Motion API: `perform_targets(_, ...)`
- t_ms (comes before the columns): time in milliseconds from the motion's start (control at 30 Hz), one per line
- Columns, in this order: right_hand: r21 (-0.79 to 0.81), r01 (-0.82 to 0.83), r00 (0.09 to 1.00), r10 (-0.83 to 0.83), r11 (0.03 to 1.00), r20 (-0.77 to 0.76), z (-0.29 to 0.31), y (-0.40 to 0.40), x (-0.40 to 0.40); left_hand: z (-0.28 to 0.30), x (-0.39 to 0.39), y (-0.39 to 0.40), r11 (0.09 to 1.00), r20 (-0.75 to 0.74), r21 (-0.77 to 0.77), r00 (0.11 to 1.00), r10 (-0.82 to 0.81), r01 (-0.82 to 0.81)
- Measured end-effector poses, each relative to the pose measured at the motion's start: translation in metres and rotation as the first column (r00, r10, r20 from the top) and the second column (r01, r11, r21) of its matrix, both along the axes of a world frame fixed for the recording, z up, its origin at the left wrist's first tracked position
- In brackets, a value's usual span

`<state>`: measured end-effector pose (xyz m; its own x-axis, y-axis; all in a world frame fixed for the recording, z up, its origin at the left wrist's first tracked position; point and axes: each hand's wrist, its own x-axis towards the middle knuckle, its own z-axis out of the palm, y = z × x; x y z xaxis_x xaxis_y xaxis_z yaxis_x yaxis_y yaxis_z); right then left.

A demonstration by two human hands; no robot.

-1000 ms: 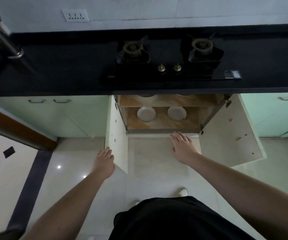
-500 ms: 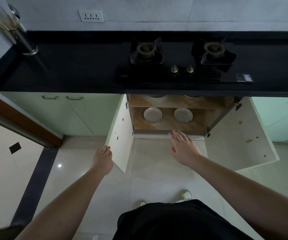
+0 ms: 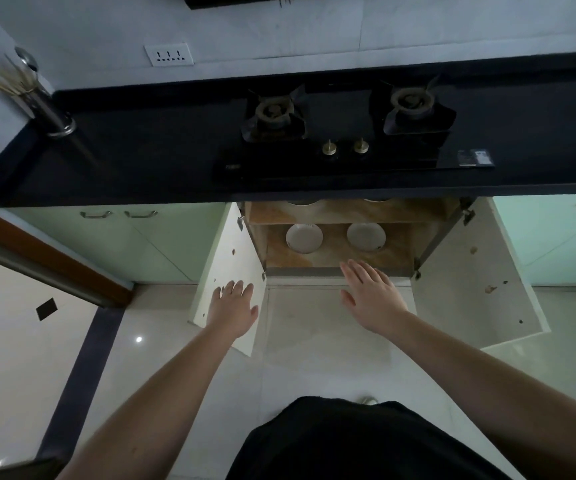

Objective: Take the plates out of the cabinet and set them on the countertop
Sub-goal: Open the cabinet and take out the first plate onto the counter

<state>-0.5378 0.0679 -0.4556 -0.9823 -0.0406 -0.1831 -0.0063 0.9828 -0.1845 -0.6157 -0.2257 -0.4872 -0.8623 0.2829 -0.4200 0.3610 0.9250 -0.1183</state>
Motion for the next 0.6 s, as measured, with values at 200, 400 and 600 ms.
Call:
perform_targets(200, -0.013, 0.008, 1.000, -0.008, 1.000, -0.002, 0.001, 0.046, -0.006, 0.020, -0.012, 0.070, 0.982, -0.119, 0.189, 0.993, 0.007, 0.015)
perform_targets(400, -0.034, 0.001, 1.000, -0.001, 0.999, 0.015, -0.001, 0.048, -0.017, 0.031, -0.006, 0.078, 0.967, -0.159, 0.255, 0.987, 0.033, 0.009)
perform_targets(600, -0.049, -0.003, 1.000, 0.003, 0.999, 0.002, 0.004, 0.007, -0.044, 0.035, -0.019, 0.045, 0.954, -0.165, 0.299, 0.985, 0.059, -0.007)
